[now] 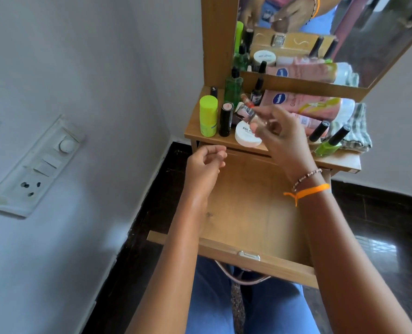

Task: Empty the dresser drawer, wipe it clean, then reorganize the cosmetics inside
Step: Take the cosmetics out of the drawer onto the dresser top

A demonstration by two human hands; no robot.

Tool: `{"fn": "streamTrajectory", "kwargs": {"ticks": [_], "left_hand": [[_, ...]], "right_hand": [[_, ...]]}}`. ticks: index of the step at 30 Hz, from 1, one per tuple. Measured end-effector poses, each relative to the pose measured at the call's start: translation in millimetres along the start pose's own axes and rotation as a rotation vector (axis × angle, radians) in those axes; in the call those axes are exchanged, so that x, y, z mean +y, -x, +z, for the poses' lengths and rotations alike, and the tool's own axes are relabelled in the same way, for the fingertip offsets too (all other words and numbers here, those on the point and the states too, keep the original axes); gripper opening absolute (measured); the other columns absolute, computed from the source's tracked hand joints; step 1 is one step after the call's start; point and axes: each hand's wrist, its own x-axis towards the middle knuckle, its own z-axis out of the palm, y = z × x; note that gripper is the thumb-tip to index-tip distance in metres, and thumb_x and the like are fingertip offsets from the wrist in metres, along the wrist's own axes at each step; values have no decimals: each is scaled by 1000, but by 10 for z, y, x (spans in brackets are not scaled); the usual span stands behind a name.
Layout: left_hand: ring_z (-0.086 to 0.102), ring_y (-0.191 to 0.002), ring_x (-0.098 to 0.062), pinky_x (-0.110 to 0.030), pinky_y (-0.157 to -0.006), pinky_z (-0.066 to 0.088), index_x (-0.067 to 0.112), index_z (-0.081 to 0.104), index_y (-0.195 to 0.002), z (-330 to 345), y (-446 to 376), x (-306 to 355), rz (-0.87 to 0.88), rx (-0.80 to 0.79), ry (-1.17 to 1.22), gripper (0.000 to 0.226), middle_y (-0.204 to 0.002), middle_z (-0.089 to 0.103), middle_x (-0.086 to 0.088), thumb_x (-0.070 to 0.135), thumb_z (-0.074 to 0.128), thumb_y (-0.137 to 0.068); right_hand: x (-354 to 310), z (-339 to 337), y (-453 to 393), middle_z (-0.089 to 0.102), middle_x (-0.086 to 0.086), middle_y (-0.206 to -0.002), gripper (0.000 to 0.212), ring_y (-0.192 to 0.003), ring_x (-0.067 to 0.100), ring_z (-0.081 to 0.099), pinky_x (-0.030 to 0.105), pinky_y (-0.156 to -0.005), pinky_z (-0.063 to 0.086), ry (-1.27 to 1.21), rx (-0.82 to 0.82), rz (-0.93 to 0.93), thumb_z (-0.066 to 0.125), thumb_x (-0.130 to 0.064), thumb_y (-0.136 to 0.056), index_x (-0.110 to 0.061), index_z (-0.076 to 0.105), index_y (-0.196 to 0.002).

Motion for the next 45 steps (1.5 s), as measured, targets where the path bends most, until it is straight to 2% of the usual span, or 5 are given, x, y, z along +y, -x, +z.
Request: {"fn": "streamTrajectory", "kwargs": {"ticks": [14,23,30,36,45], "left_hand": [[58,-76,-4,-25,-83,48,27,65,-85,-38,-235,132,90,148,78,23,-90,66,4,8,53,-92],[59,-85,-8,-21,-79,46,23,65,-89,-82,-346,225,93,171,102,17,-92,65,2,11,54,-93],[58,-84,-7,-16,-71,44,23,65,-91,-62,-407,246,93,189,60,16,-93,65,2,12,54,-93],[58,-80,-4,-16,-73,45,21,66,-94,-96,-410,223,95,208,53,16,-93,65,4,11,53,-93],[60,-89,-7,-17,-77,47,28,64,-87,-115,-399,191,83,200,57,20,-97,66,4,11,54,-93]], "right_hand": [[-252,58,-818,57,0,-80,22,-70,11,51,26,-67,44,61,135,43,66,-13,-71,-13,52,-89],[-475,225,-1100,60,-4,-88,38,-78,11,54,11,-66,40,244,-95,-108,64,-4,-75,-16,59,-111],[-467,518,-1426,67,11,-95,22,-90,30,63,38,-78,54,617,-237,-260,52,4,-74,-8,64,-89],[-441,626,-1539,65,2,-108,31,-110,29,54,44,-97,34,979,-343,-426,54,5,-77,-15,69,-95],[-344,597,-1549,66,-1,-114,30,-113,29,46,40,-91,29,1010,-433,-392,68,-5,-73,-21,70,-98]]}}
